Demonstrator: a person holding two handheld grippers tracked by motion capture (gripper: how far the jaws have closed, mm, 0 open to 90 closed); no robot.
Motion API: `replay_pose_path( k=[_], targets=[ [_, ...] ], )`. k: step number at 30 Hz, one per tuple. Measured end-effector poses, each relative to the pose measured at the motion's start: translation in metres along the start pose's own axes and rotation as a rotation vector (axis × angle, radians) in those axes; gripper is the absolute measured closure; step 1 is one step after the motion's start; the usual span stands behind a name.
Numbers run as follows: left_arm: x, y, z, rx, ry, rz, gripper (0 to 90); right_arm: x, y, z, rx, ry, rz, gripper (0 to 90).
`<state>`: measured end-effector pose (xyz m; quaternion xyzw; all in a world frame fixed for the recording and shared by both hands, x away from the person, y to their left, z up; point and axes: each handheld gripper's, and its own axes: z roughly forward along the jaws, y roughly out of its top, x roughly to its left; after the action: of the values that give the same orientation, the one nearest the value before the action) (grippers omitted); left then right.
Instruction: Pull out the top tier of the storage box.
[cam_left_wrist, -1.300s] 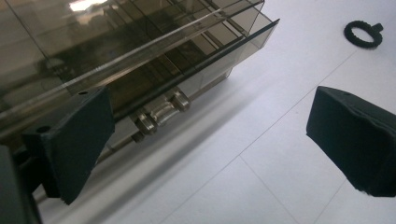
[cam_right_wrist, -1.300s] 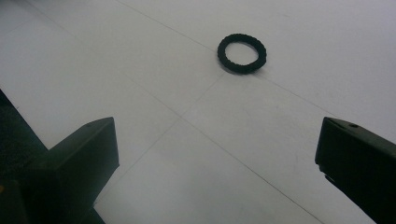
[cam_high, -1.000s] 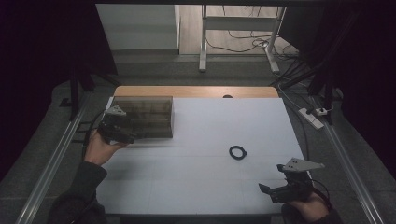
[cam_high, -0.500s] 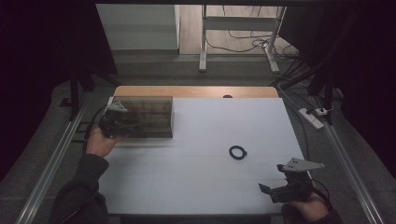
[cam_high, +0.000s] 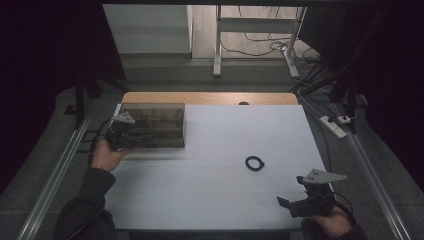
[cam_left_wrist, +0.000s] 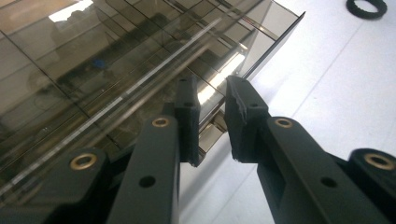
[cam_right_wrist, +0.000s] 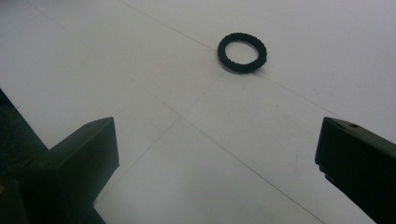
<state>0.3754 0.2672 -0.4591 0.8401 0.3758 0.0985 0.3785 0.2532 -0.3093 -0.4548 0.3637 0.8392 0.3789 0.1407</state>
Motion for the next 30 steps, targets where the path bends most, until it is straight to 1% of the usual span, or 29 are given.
replay_pose_path(
  k=[16, 22, 30],
  targets=[
    [-0.017, -0.012, -0.007, 0.001, -0.013, 0.019, 76.0, 0.000, 0.000, 0.000, 0.004, -0.001, -0.001, 0.0],
    [-0.021, -0.018, -0.010, -0.004, -0.023, 0.016, 76.3, 0.000, 0.000, 0.001, 0.003, 0.000, -0.001, 0.0],
    [-0.028, -0.022, -0.012, 0.000, -0.025, 0.022, 76.7, 0.000, 0.000, 0.001, 0.004, 0.000, 0.001, 0.0]
  ],
)
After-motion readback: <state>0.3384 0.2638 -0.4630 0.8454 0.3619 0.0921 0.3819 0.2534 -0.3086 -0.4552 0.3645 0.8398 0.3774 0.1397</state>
